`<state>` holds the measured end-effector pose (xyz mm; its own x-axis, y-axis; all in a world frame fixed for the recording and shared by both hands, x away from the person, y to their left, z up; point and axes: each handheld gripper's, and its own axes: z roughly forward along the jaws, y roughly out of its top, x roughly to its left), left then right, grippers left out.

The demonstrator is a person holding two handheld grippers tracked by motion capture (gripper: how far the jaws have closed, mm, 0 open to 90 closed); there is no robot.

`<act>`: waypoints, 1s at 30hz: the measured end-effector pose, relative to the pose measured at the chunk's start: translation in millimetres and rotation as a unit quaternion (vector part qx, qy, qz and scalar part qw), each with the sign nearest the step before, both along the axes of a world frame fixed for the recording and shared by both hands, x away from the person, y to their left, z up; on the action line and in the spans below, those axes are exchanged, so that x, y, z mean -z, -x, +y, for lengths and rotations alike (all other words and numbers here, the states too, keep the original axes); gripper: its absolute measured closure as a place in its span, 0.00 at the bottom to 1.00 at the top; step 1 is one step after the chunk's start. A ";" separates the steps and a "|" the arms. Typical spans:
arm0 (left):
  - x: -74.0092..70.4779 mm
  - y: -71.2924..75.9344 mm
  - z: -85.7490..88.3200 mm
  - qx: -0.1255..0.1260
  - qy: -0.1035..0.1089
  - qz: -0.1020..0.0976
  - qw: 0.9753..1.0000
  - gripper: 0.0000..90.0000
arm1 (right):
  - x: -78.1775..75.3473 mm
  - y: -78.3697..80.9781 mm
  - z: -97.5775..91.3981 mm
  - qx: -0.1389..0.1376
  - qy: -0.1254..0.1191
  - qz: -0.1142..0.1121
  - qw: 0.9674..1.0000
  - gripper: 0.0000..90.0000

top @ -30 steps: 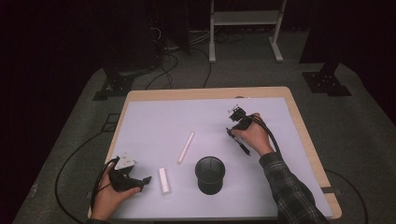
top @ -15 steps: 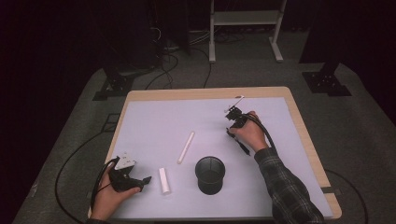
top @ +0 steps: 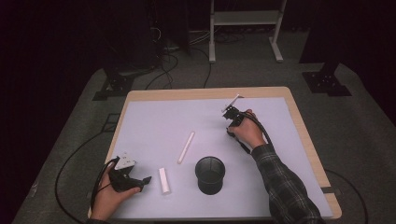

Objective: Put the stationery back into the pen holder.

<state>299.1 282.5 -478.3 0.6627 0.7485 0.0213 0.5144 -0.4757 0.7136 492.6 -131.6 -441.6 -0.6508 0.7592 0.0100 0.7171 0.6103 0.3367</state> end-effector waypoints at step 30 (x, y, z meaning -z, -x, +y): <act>0.1 0.0 0.0 0.000 0.001 0.000 1.000 0.06 | -29.5 15.2 -12.7 0.014 -0.051 -0.040 0.998 0.88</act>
<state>299.1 282.5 -478.4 0.6625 0.7488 0.0202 0.5148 -0.4747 0.7139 477.4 -144.3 -412.1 -0.6307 0.7751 0.0369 0.7016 0.5493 0.4538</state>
